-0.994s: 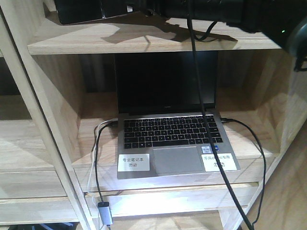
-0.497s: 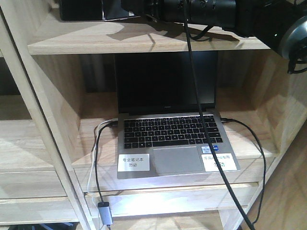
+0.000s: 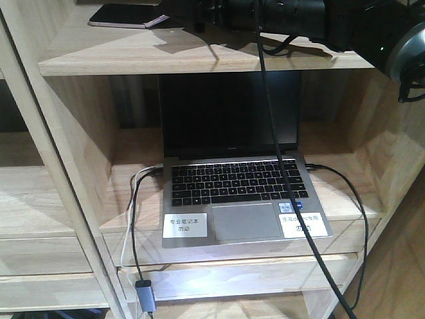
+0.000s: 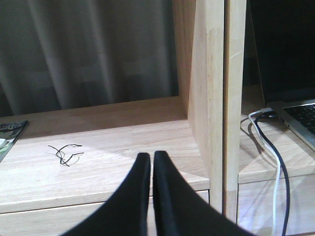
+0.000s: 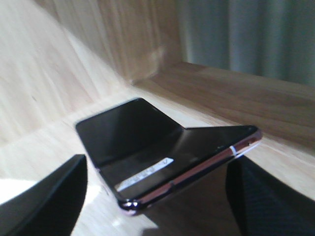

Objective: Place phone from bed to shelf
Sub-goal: 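Open the right gripper and withdraw it from the phone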

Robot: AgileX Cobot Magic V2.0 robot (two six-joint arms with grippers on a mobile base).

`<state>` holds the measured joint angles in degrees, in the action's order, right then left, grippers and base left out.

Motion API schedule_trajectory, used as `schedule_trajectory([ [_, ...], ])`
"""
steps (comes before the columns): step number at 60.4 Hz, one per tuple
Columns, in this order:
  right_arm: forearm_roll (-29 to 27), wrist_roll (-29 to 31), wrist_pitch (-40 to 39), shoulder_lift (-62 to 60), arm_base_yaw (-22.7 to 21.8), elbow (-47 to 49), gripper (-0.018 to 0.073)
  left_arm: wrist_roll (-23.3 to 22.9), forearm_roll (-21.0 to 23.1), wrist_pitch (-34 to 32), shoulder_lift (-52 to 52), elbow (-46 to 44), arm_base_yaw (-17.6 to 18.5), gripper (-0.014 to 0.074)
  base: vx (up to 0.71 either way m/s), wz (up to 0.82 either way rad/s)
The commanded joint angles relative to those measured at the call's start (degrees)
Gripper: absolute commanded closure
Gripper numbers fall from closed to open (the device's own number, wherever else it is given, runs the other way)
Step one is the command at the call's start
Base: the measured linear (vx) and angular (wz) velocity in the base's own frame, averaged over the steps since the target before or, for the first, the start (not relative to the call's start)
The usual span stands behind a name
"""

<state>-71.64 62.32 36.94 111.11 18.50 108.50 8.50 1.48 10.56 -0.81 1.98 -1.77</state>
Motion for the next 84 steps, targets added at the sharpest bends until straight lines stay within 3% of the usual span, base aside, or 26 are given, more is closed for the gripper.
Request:
schedule_trajectory([
  [1,-0.6,-1.4,-1.3,-3.3,-1.0,1.9,-0.0001,-0.3,0.5,-4.1,-0.6,-1.3,0.4,0.0595,0.0,0.0],
  [28,10.5,-9.7,0.2,-9.0,-2.2,1.9,0.003,-0.3,0.5,-4.1,-0.6,-1.3,0.4,0.0595,0.0,0.0],
  [38,14.2,-12.2,1.2,-11.9,-2.2,1.6,0.0225,-0.3,0.5,-4.1,-0.6,-1.3,0.4,0.0595,0.0,0.0],
  [49,14.9,-12.5,5.3,-14.9,-2.2,1.6,0.0576,-0.3,0.5,-4.1,-0.6,-1.3,0.4,0.0595,0.0,0.0],
  [60,16.1,-15.6,8.8,-17.2,-2.2,1.6,0.0566,-0.3,0.5,-4.1,-0.6,-1.3,0.4,0.0595,0.0,0.0],
  [68,20.2,-18.9,8.5,-19.1,-2.2,0.6,0.0566,-0.3,0.5,-4.1,-0.6,-1.3,0.4,0.0595,0.0,0.0],
  [75,22.9,-20.4,2.8,-23.2,-2.2,-6.8,0.0566,-0.3,0.5,-4.1,-0.6,-1.3,0.4,0.0595,0.0,0.0],
  [84,22.3,-17.5,-6.0,-31.5,-2.2,-20.8,0.0566,-0.3,0.5,-4.1,-0.6,-1.3,0.4,0.0595,0.0,0.0],
])
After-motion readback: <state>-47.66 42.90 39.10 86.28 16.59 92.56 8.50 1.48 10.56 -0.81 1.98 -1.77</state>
